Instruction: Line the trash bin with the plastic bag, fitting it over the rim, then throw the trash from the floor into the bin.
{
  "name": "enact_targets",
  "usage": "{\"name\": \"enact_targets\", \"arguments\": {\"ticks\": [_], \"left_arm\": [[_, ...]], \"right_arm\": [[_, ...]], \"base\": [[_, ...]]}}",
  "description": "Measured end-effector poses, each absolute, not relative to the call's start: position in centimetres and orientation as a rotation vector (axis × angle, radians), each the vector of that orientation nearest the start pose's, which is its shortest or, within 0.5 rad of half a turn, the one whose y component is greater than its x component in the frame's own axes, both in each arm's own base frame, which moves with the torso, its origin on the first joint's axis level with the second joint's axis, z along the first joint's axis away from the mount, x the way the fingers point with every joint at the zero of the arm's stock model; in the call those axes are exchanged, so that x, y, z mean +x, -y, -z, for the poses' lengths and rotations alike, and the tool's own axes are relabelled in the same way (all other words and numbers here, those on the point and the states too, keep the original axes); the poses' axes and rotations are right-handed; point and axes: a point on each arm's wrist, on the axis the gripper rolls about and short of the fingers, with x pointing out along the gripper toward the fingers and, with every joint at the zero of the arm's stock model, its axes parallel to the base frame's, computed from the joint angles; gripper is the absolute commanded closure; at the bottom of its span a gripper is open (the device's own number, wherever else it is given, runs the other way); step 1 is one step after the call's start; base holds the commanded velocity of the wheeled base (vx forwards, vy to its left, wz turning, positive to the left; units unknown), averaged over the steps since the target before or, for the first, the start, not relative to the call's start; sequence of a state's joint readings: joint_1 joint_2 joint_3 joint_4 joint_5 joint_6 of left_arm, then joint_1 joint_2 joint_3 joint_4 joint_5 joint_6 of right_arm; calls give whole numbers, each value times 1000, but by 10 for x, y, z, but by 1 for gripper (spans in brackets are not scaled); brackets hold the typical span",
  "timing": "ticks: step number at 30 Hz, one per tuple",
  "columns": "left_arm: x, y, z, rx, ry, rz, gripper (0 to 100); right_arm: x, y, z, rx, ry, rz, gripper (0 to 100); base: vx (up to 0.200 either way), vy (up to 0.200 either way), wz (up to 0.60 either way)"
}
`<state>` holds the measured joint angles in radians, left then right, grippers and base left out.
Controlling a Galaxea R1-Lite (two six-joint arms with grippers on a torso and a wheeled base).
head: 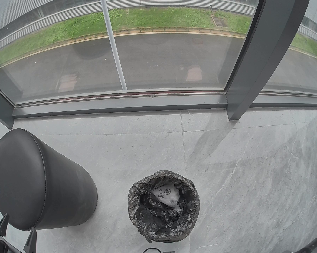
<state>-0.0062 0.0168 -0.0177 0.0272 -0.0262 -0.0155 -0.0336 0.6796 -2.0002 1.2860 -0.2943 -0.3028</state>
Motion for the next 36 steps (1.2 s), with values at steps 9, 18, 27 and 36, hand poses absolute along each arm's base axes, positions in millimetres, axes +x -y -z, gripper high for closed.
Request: {"name": "enact_targets", "arguments": {"ticks": [9,18,27,36], "left_arm": [[-23,0,-78,-16,-27,32,0],[-23,0,-78,-16,-27,32,0],[-23,0,-78,-16,-27,32,0],[-23,0,-78,-16,-27,32,0]], "right_arm": [[-225,-14,-356,-279,321,369,100],[-186,-9,-332,-283,322,345,100],[-141,0,-292,-279,342,263,100],[-127,3,-243,-276,300,216,100]], "base": [[0,0,0],[0,0,0],[0,0,0],[0,0,0]]}}
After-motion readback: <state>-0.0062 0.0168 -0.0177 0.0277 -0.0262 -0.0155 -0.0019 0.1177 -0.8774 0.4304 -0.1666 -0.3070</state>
